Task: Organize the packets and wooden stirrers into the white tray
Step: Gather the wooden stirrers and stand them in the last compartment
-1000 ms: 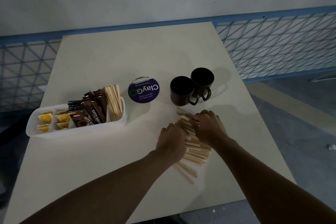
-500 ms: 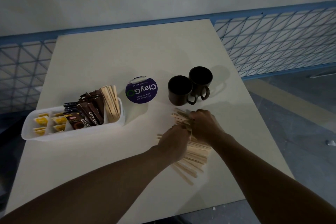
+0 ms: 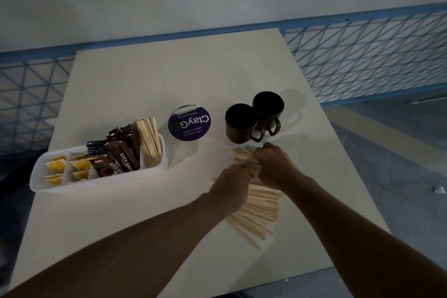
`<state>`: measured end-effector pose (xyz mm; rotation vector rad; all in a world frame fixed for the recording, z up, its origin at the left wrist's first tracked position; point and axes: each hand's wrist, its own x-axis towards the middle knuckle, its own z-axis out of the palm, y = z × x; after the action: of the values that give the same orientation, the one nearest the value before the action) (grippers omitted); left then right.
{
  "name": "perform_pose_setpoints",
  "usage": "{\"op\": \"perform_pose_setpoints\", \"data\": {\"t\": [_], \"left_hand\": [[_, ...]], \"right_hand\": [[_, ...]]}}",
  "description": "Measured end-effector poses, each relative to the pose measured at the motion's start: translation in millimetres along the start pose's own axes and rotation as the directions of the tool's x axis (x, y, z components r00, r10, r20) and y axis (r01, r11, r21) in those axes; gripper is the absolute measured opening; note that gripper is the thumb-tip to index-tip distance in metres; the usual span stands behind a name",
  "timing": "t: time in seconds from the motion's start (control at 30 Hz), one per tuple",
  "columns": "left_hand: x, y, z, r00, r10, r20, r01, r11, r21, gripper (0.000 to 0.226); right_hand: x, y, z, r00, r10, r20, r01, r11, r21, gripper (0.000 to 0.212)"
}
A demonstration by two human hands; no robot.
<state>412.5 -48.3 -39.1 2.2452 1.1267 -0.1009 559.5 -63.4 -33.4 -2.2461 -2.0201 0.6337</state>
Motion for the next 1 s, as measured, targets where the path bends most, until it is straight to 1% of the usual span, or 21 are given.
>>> {"op": "perform_pose_setpoints", "data": {"t": [0.13, 0.27, 0.37, 0.47, 0.57, 0.67, 0.77, 0.87, 0.93, 1.0], "left_hand": [[-3.2, -8.0, -4.8, 1.0, 0.0, -0.016, 0.001, 0.998, 0.056, 0.031], [-8.5, -15.1, -14.6, 1.0, 0.01, -0.012, -0.008, 0.993, 0.118, 0.035], [-14.5, -20.4, -24.2, 1.0, 0.001, 0.008, -0.002, 0.992, 0.123, 0.041], [-18.9, -29.2, -33.2, 1.0, -0.021, 0.012, 0.02, 0.994, 0.108, 0.044], [-25.4, -44.4, -41.5, 0.999, -0.025, -0.023, 0.027, 0.998, 0.055, 0.045], [-31.2, -60.3, -48.5, 0.994, -0.009, -0.113, 0.008, 1.0, -0.009, 0.032], [-38.2, -71.4, -58.3, 0.982, -0.023, -0.187, 0.008, 0.997, -0.079, 0.018], [-45.8, -76.7, -72.0, 0.966, -0.027, -0.259, -0.011, 0.99, -0.143, 0.014], [-50.3, -80.5, -81.3, 0.956, -0.069, -0.287, 0.005, 0.976, -0.218, 0.017], [-52.8, -82.1, -90.5, 0.938, -0.14, -0.316, 0.036, 0.949, -0.314, 0.02]], "right_hand": [[-3.1, -9.3, -6.3, 0.999, 0.041, 0.023, -0.041, 0.998, 0.041, 0.028], [-4.2, -19.3, -8.8, 0.999, 0.035, 0.023, -0.038, 0.993, 0.11, 0.027], [-2.8, -32.0, -13.2, 0.999, 0.026, -0.033, -0.019, 0.983, 0.184, 0.023], [0.2, -47.3, -21.6, 0.995, -0.013, -0.102, 0.036, 0.973, 0.23, 0.018], [6.7, -63.7, -29.4, 0.981, -0.008, -0.193, 0.061, 0.961, 0.27, 0.022], [13.0, -79.2, -38.8, 0.962, 0.037, -0.271, 0.056, 0.943, 0.327, 0.022], [19.5, -91.9, -48.6, 0.931, 0.066, -0.358, 0.084, 0.919, 0.385, 0.023], [28.5, -101.2, -56.6, 0.92, 0.108, -0.377, 0.074, 0.896, 0.438, 0.025], [33.7, -109.1, -61.2, 0.916, 0.149, -0.372, 0.051, 0.878, 0.475, 0.026], [37.5, -115.6, -64.1, 0.911, 0.196, -0.363, 0.021, 0.857, 0.514, 0.03]]}}
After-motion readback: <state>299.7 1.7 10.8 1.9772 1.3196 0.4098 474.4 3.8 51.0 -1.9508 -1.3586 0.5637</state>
